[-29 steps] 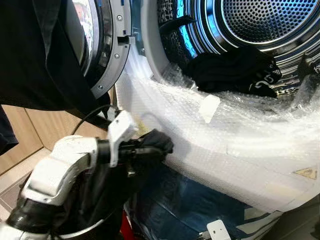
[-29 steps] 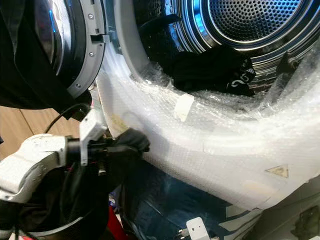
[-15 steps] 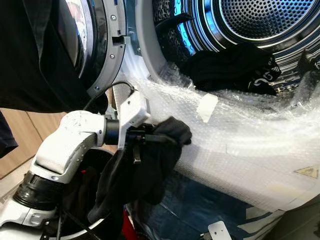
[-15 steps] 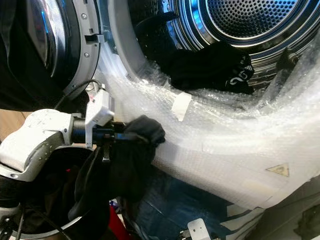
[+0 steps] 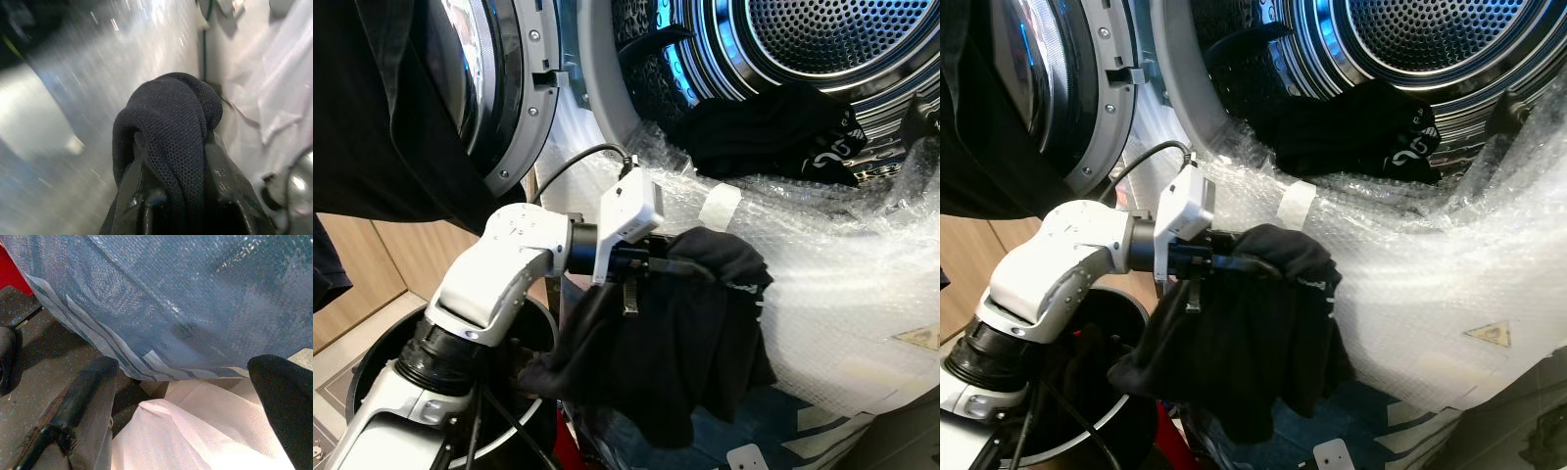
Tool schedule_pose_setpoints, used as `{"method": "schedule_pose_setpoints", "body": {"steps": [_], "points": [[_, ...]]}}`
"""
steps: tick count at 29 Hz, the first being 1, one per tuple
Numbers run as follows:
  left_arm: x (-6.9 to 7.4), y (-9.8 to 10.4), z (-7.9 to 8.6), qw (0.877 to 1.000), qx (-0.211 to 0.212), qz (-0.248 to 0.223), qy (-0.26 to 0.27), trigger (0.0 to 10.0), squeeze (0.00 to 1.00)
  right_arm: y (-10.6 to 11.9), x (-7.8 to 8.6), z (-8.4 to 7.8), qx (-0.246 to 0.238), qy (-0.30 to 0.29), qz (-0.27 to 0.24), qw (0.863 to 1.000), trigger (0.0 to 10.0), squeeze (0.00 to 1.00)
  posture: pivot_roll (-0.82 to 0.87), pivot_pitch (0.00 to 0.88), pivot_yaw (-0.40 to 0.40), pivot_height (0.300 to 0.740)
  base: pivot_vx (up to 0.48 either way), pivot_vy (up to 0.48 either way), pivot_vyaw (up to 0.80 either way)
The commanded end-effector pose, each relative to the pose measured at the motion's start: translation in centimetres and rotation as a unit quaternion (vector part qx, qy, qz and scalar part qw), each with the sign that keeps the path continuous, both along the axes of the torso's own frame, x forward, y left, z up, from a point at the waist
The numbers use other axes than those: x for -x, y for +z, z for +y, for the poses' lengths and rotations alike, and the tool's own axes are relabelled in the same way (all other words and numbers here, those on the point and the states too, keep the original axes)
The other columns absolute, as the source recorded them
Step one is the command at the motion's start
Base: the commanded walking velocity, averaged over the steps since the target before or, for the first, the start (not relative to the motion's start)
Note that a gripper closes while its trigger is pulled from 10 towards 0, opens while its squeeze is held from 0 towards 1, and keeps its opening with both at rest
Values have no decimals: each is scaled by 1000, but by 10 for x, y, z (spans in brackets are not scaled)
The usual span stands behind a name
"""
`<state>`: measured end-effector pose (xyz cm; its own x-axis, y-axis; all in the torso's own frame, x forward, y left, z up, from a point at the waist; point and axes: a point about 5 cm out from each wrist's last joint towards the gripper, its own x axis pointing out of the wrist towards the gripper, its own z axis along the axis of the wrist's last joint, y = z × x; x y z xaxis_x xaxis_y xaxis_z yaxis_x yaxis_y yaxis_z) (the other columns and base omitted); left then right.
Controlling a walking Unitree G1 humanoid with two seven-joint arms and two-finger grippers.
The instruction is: Clothes washing
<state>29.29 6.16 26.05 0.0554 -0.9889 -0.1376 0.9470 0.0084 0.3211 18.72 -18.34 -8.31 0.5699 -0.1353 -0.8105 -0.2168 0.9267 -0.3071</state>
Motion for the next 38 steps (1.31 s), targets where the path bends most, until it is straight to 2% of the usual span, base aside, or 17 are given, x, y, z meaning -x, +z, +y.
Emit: {"method": "schedule_pose_setpoints", "body": {"steps": [1,6,10,14,17,18,20,24,28,30,31,32,35,37,38], "points": [[2,-5,1,1000,-4,8,-1,0,0,-1,2,-1,-1,-5,2,1000,10000,0,135,0,-8,740,0,0,0],[7,-29,10,998,0,56,34,0,0,-2,5,-2,2,-2,6,1000,10000,0,125,0,-2,740,0,0,0],[16,-62,19,992,-30,104,64,0,0,-3,8,-5,3,-13,5,1000,10000,0,115,0,-8,740,0,0,0],[23,-87,25,986,-51,134,89,0,0,-5,13,-9,8,-15,10,1000,10000,0,115,0,-13,740,0,0,0],[24,-99,28,982,-76,137,105,0,0,-5,16,-12,12,-17,13,1000,10000,0,113,0,-15,740,0,0,0],[25,-111,32,978,-110,135,119,0,0,-5,15,-14,15,-20,10,1000,10000,0,110,0,-16,740,0,0,0],[25,-119,35,974,-124,138,128,0,0,-4,14,-16,17,-20,8,1000,10000,0,107,0,-15,740,0,0,0],[27,-127,35,971,-115,157,139,0,0,-1,10,-20,19,-23,-3,1000,10000,0,99,0,-13,740,0,0,0],[27,-148,34,964,-139,162,161,0,0,5,-1,-22,4,-23,-24,999,10000,0,87,0,-18,740,0,0,0],[30,-156,33,960,-141,179,164,0,0,5,-4,-17,-15,-5,-23,1000,10000,0,73,0,-19,740,0,0,0],[34,-163,35,957,-149,188,163,0,0,5,-5,-7,-39,54,-14,998,10000,0,68,0,-19,740,0,0,0],[35,-164,35,957,-149,189,164,0,0,5,-5,-3,-49,82,-11,995,10000,0,68,0,-25,740,0,0,0],[35,-164,34,957,-147,188,165,0,0,6,-6,-1,-71,108,-10,992,10000,0,72,0,-33,740,0,0,0],[34,-164,36,956,-153,182,170,0,0,12,-12,-7,-98,112,-20,989,10000,576,80,0,-39,740,0,0,0],[33,-165,38,956,-157,177,173,0,0,13,-12,-11,-126,117,-16,985,10000,1000,78,0,-39,740,0,0,0]]}}
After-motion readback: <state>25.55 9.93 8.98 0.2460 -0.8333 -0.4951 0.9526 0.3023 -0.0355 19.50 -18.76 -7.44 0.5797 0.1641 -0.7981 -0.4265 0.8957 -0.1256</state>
